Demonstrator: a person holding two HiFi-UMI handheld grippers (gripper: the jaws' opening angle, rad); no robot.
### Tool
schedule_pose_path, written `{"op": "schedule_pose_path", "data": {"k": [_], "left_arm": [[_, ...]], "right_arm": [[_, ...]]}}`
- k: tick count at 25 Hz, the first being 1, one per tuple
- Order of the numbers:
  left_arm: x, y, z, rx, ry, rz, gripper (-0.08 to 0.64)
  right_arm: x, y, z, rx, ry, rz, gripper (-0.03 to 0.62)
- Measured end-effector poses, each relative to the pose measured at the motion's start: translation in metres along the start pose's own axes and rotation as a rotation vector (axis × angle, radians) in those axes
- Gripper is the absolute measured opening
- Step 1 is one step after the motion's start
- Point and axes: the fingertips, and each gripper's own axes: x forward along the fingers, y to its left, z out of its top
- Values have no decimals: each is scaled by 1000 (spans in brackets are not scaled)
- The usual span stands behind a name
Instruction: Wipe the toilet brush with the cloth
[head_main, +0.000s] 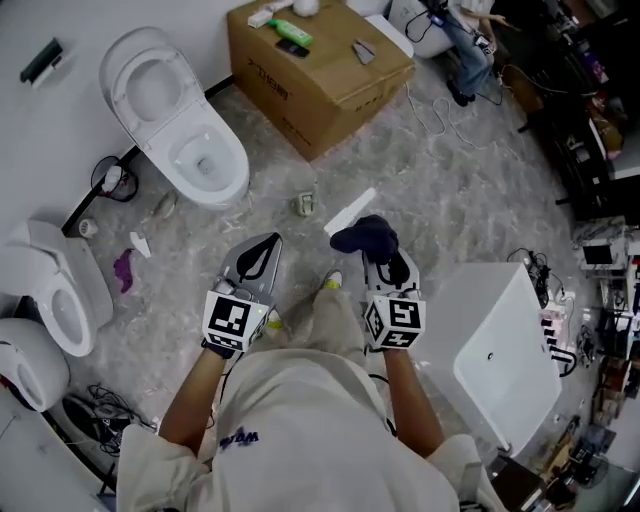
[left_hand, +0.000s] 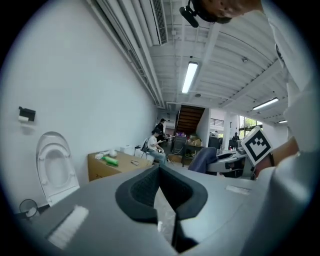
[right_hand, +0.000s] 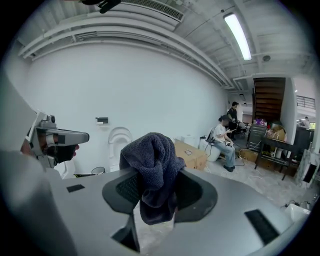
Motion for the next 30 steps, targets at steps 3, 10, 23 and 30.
{"op": "schedule_pose_path", "data": {"k": [3,10,23,30], "left_arm": [[-21,-1,16,64,2,46,0],[-43,-23,32,81,-29,103,0],[-50,-62,24,121,-21,39,0],[-63,-67,23,122,-23,47,0]], "right_arm": [[-20,4,5,4,-29,10,164],[-57,-14,9,33,-83,5,163],[-110,-23,-7,102,-121,-39,163],[-122,-16,-11,105,-135,-43,161]]}}
